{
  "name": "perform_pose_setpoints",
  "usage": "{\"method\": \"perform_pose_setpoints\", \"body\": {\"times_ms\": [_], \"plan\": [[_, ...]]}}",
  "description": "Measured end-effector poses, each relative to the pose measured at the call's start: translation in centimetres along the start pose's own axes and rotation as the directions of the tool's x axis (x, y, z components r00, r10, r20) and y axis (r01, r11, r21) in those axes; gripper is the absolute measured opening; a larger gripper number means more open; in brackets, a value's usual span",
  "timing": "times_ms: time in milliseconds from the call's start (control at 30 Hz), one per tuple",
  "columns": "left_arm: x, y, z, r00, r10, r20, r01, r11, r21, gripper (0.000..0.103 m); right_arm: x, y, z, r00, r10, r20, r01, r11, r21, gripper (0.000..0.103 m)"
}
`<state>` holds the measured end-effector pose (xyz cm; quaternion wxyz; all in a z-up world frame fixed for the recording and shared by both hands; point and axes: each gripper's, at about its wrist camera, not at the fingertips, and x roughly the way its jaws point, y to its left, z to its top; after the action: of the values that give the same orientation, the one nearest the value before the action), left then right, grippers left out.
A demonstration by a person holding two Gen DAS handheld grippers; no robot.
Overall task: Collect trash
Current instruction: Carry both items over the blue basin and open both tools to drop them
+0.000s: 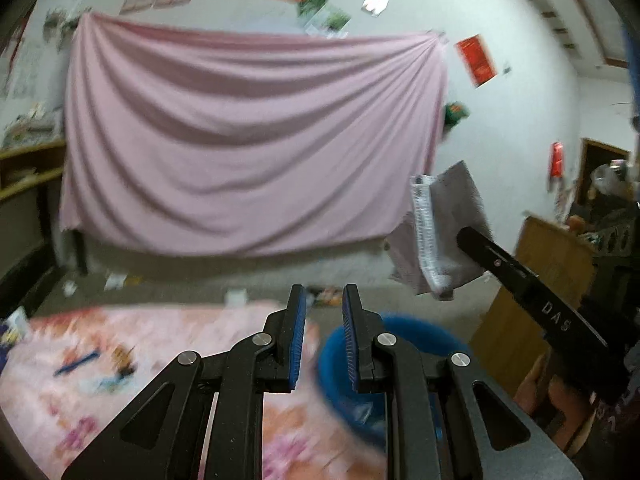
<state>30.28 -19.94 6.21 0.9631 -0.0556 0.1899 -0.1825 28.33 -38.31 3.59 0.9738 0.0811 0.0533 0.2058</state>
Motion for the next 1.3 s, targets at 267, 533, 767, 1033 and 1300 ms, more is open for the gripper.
{"method": "perform_pose_setpoints", "body": {"times_ms": [267, 533, 767, 1033, 1300], "plan": [[-0.5, 6.8, -3.3, 0.974, 0.059, -0.22, -0.082, 0.992, -0.095, 0.038, 4.1, 1.8, -3.1, 0.967, 0.084, -0.239, -0.081, 0.996, 0.025, 0.005], [1.3, 9.2, -6.6, 0.921, 0.091, -0.379, -0.136, 0.986, -0.095, 0.038, 7.2, 3.3, -6.1, 0.905, 0.135, -0.404, -0.13, 0.991, 0.039, 0.005], [3.8, 10.5, -8.2, 0.873, 0.086, -0.481, -0.149, 0.984, -0.095, 0.038, 7.6, 3.0, -6.1, 0.907, 0.123, -0.402, -0.118, 0.992, 0.037, 0.005], [5.2, 9.9, -9.1, 0.833, 0.128, -0.538, -0.154, 0.988, -0.003, 0.022, 7.1, 2.3, -5.6, 0.916, 0.115, -0.385, -0.104, 0.993, 0.048, 0.005], [3.9, 8.3, -6.9, 0.909, 0.105, -0.404, -0.127, 0.992, -0.028, 0.022, 5.2, 1.8, -4.2, 0.955, 0.069, -0.29, -0.064, 0.998, 0.024, 0.005]]}}
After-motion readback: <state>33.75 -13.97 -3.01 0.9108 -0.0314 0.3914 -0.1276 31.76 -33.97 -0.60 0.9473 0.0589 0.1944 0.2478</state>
